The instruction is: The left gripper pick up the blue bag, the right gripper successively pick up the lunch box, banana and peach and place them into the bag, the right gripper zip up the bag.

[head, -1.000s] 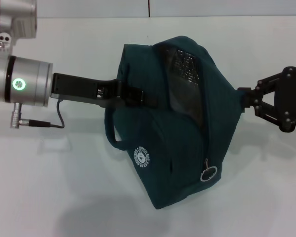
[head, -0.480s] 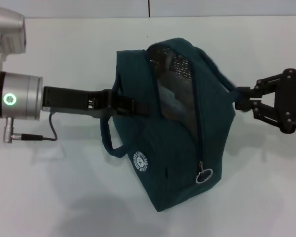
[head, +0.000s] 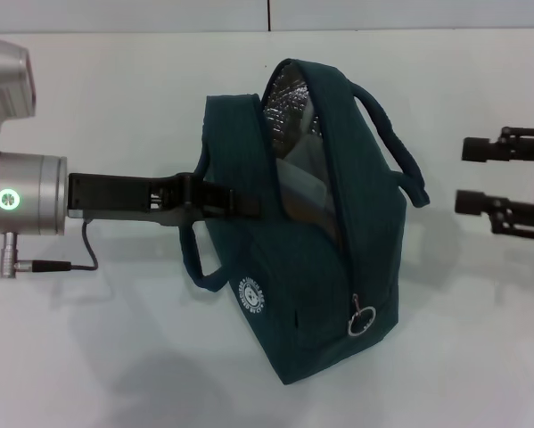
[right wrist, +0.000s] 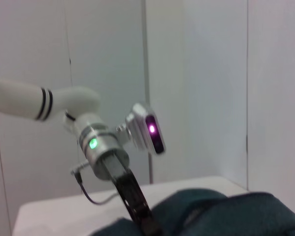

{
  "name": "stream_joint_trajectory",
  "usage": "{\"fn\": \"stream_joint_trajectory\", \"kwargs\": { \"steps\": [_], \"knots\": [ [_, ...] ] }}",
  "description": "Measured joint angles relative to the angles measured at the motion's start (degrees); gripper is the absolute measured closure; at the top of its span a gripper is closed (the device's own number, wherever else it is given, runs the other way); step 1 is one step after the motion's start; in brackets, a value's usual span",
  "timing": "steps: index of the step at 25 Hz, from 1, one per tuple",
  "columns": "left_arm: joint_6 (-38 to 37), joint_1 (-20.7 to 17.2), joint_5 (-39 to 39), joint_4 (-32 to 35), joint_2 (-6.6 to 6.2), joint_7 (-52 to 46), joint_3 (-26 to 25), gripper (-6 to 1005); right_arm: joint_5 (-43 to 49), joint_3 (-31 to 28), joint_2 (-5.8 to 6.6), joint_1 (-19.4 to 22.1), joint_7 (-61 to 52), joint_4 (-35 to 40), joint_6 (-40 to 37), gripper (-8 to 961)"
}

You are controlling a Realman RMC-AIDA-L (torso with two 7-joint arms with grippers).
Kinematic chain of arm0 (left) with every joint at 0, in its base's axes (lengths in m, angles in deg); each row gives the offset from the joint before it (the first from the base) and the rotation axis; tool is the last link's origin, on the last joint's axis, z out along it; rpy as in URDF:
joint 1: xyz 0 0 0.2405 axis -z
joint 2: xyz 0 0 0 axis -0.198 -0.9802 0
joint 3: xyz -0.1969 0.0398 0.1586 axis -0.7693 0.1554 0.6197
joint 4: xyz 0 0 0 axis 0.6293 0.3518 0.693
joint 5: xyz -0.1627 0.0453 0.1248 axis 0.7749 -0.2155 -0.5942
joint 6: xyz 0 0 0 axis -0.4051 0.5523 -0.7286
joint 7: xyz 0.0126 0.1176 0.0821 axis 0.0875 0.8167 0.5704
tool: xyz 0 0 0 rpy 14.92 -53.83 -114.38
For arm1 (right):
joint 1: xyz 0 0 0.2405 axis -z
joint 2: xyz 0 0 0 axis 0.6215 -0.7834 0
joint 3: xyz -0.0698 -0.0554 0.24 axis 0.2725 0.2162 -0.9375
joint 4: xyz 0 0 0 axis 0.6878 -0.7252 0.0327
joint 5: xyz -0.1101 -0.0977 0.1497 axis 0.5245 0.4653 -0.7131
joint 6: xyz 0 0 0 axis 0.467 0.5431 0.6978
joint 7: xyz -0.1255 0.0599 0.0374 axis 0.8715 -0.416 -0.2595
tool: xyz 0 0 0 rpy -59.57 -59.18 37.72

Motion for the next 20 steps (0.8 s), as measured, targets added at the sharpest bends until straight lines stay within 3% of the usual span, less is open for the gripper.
{"fn": "stream_joint_trajectory", "kwargs": {
  "steps": [3,5,9,13,20],
  "knots": [
    [0.0,-0.19,0.05,0.0,0.3,-0.01,0.0,953,-0.04,-0.75,0.0,0.03,0.41,-0.28,-1.83,493],
    [0.0,-0.2,0.05,0.0,0.4,-0.08,0.0,953,1.45,-0.65,-0.01,0.24,2.24,-1.66,-7.76,438],
    [-0.01,-0.26,0.05,-0.06,0.48,-0.17,0.0,953,6.78,-0.44,-0.02,0.62,8.08,-8.19,-12.92,348],
    [-0.11,-0.29,0.13,-0.09,0.5,-0.27,0.01,953,9.52,0.3,-0.08,0.62,12.61,-15.44,-8.63,320],
    [-0.21,-0.22,0.6,-0.09,0.56,-0.1,0.0,953,8.99,4.62,-0.67,-2.88,16.53,-26.28,1.01,317]
  ]
}}
